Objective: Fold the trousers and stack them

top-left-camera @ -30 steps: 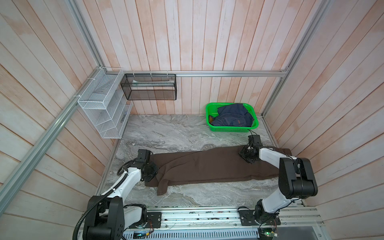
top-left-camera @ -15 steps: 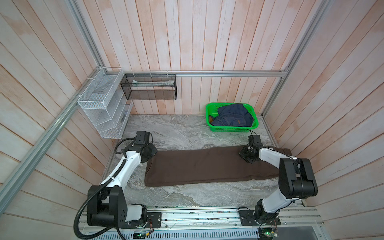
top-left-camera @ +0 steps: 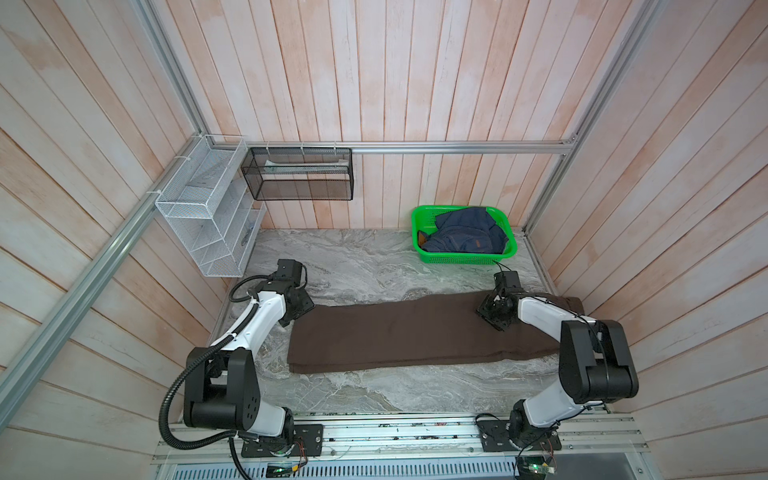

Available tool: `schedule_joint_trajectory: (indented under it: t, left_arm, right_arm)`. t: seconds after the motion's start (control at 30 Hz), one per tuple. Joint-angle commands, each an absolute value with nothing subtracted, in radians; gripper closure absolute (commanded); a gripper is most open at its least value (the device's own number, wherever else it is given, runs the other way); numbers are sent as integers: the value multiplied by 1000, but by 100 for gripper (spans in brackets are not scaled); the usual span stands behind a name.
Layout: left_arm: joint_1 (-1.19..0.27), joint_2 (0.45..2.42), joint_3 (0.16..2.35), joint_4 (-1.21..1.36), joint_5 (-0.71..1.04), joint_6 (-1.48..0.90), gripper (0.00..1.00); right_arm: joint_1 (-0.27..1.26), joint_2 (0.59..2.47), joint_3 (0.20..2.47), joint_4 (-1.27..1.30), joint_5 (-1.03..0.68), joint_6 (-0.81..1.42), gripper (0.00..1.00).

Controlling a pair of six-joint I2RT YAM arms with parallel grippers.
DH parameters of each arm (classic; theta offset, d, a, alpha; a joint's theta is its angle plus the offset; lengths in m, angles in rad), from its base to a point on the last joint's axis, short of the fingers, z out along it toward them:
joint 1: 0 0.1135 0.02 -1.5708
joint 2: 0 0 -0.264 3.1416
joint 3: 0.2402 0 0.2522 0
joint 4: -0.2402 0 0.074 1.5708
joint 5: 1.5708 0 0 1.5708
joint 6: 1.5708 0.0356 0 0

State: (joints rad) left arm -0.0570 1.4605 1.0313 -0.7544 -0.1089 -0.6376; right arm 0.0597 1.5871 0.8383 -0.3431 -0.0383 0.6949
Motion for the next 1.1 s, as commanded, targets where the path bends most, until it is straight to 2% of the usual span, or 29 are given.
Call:
schedule_joint_trajectory:
  t: [0.0, 0.17, 0.27, 0.63, 0.8, 0.93, 1.07]
  left_arm:
    - [-41, 1433, 1008, -779, -110, -622, 33]
    - [-34, 1479, 928, -744, -25, -622, 33]
    - [-34, 1512, 892, -736, -13, -627, 30]
    - [-34, 1511, 805, -754, -83, -639, 18]
    - [-33, 1562, 791, -731, -64, -640, 19]
    - [-33, 1602, 781, -713, -87, -641, 31]
    - [-2, 1650, 808, -750, -191, -654, 30]
  right_arm:
    - [72, 1565, 828, -419, -15, 686, 47]
    - [82, 1557, 841, -429, -17, 687, 47]
    - [87, 1554, 843, -433, -19, 686, 47]
    - [96, 1551, 842, -433, -22, 690, 47]
    - [99, 1551, 848, -433, -24, 690, 47]
    - [101, 1540, 854, -441, -30, 691, 47]
    - [111, 1518, 873, -458, -48, 697, 46]
